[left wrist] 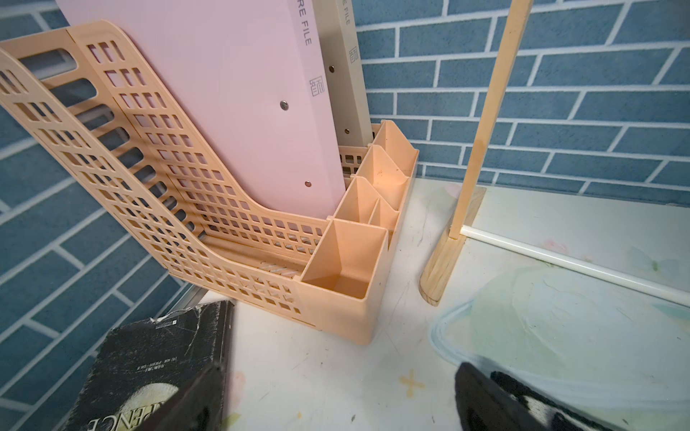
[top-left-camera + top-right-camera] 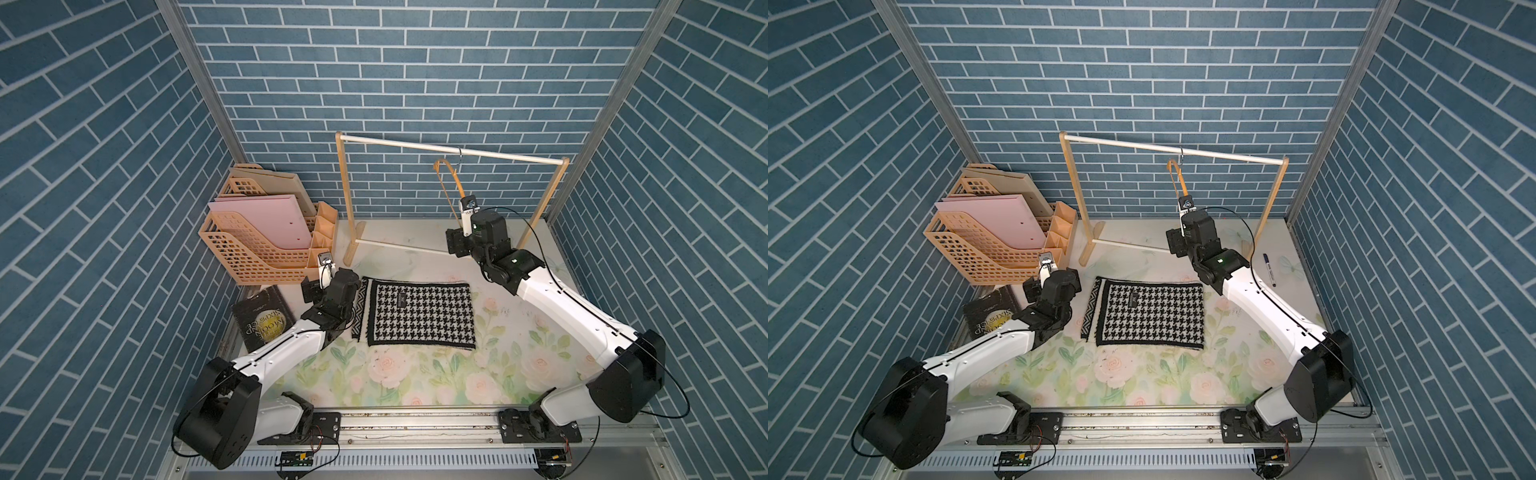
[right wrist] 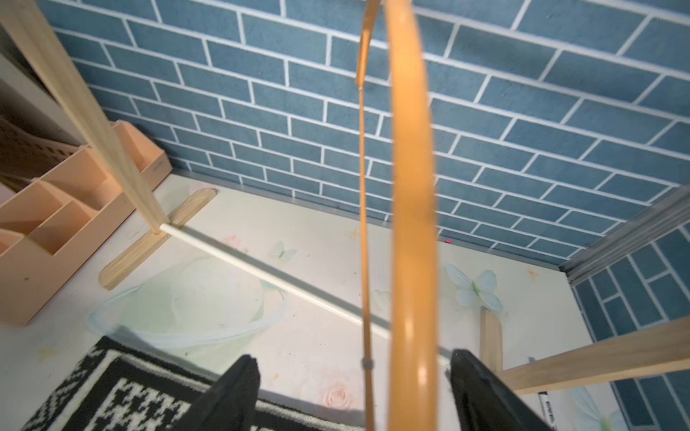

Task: Hang the scarf on the hanger
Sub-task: Pick up the hanger from the clothesline.

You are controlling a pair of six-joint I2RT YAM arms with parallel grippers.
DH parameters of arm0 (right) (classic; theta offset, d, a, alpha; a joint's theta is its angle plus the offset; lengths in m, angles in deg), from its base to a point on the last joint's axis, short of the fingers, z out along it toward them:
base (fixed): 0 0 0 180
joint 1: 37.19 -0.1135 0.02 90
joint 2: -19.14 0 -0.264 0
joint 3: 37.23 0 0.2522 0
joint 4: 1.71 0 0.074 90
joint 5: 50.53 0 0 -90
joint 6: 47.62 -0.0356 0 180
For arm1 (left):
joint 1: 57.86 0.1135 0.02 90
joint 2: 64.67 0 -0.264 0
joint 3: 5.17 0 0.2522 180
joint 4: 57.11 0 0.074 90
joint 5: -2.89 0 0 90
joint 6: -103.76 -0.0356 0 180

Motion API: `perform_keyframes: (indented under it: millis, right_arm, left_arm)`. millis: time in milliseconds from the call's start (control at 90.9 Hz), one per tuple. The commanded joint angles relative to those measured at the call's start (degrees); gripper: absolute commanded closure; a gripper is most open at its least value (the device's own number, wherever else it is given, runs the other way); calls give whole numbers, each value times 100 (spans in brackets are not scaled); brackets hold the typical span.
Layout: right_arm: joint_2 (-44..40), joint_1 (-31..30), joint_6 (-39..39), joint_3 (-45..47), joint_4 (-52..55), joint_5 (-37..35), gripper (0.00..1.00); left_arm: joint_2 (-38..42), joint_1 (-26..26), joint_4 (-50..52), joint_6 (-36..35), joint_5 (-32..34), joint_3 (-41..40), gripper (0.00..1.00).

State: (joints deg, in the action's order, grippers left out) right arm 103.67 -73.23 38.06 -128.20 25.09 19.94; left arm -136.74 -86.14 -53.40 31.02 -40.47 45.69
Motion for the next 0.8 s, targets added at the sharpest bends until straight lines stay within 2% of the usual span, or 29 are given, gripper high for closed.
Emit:
perform_keyframes:
  millis: [0,220,671,792]
  right_arm:
    - [-203,-31,-185,234,-105,352,18]
    - [-579,-39,-235,602,51,238,23]
    - [-1004,-43,-307,526,386,305,27]
    - [-989,-49,-289,566,412,318,33]
  left_arm:
    - [-21,-88,301,103,319,195,0]
    - [-153,-202,478,155,396,348,0]
    - [-302,-433,793,187,709,579,1]
    - [-332,-443,807,196,724,587,0]
